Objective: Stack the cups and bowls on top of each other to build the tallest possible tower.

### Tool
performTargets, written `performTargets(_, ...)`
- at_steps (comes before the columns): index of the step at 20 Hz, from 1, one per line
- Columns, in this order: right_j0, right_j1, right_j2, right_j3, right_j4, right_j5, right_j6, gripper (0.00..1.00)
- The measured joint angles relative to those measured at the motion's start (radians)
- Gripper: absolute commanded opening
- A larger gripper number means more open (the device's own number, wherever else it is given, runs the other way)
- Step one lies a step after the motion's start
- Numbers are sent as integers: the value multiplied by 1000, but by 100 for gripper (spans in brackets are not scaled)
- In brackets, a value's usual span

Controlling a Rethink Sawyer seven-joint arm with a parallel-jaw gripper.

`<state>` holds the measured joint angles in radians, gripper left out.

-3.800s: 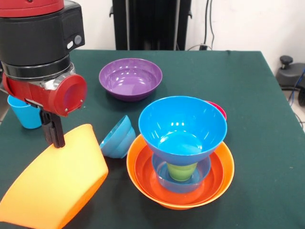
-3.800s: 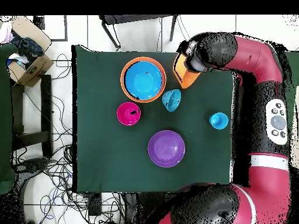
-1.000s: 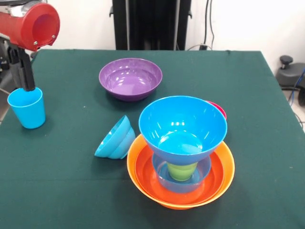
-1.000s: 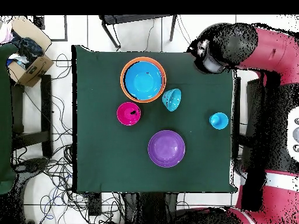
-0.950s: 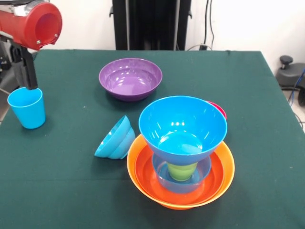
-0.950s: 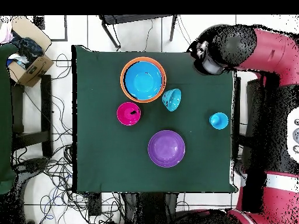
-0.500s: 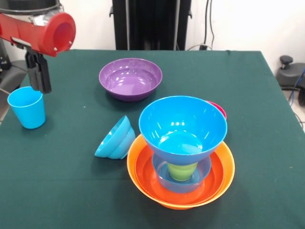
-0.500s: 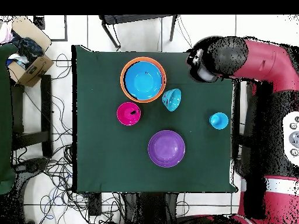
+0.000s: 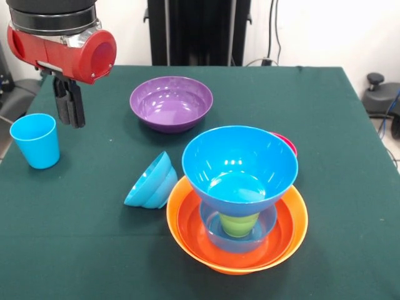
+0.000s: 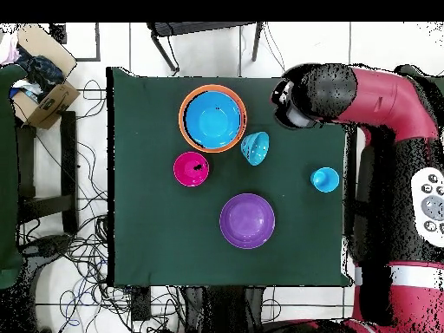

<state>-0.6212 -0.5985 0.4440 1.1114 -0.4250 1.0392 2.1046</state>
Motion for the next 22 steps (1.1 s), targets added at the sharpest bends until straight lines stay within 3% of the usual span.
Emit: performTargets(22,1,-34,0,0,12,0,0,0)
